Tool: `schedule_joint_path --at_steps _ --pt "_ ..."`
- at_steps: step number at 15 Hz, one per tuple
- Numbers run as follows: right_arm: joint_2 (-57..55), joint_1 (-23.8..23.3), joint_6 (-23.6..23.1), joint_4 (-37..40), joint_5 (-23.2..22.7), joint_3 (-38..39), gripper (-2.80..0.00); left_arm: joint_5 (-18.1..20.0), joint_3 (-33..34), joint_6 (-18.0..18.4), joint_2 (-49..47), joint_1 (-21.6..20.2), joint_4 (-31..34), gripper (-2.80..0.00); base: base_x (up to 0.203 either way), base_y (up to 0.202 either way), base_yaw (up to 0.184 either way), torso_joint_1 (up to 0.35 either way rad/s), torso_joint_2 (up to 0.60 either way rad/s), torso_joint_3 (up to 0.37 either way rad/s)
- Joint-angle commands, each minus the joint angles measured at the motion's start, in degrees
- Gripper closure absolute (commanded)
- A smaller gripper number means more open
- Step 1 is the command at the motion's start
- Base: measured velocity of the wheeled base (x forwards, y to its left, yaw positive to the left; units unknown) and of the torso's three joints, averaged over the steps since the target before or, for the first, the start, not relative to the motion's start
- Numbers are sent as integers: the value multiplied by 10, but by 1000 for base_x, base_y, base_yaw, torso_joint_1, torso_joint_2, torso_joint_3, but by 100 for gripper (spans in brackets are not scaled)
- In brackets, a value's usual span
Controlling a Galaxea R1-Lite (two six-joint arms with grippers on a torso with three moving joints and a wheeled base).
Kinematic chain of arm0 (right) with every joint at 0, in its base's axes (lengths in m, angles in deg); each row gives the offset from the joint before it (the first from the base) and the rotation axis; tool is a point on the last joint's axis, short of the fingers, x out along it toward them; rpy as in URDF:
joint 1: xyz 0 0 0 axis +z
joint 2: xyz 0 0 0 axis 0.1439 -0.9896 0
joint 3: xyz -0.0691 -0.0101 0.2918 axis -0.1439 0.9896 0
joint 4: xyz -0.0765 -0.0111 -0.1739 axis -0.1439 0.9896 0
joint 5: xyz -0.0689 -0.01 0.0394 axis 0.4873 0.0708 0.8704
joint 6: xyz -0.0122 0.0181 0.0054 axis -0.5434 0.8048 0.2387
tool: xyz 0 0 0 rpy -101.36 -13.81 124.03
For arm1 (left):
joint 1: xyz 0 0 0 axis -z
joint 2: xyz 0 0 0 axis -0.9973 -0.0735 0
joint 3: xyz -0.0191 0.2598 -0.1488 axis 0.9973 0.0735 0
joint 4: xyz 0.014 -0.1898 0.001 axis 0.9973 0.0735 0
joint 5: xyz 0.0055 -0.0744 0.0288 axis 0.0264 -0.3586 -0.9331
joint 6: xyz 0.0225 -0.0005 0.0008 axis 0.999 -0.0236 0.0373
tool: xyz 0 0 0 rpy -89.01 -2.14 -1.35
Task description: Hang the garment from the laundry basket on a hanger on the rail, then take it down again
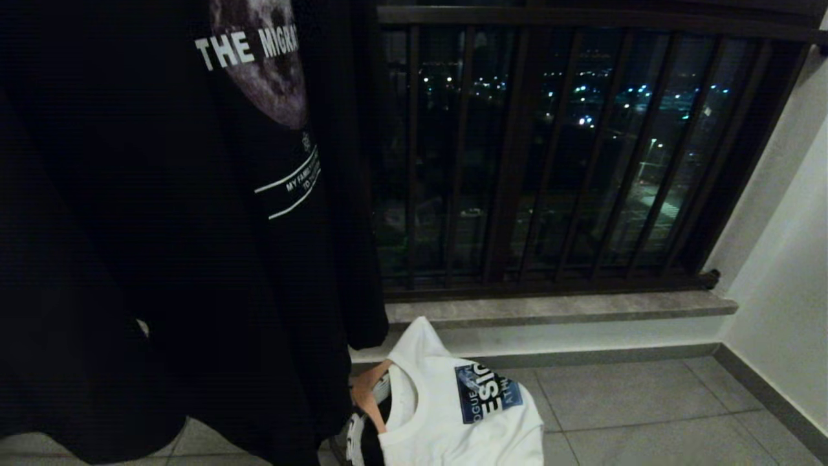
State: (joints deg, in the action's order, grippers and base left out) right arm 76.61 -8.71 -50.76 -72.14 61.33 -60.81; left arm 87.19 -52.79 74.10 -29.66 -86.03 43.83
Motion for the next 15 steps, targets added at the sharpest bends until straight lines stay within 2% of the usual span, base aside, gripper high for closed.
schedule_joint_path --at_steps 1,4,15 --pt "0 0 0 0 0 0 0 0 2 1 0 0 -1 0 0 0 0 -36 440 404" --pt "0 0 0 0 0 0 0 0 2 0 0 0 0 0 0 0 0 -6 193 180" --pt "0 0 0 0 0 0 0 0 2 1 0 0 0 0 0 0 0 1 9 7"
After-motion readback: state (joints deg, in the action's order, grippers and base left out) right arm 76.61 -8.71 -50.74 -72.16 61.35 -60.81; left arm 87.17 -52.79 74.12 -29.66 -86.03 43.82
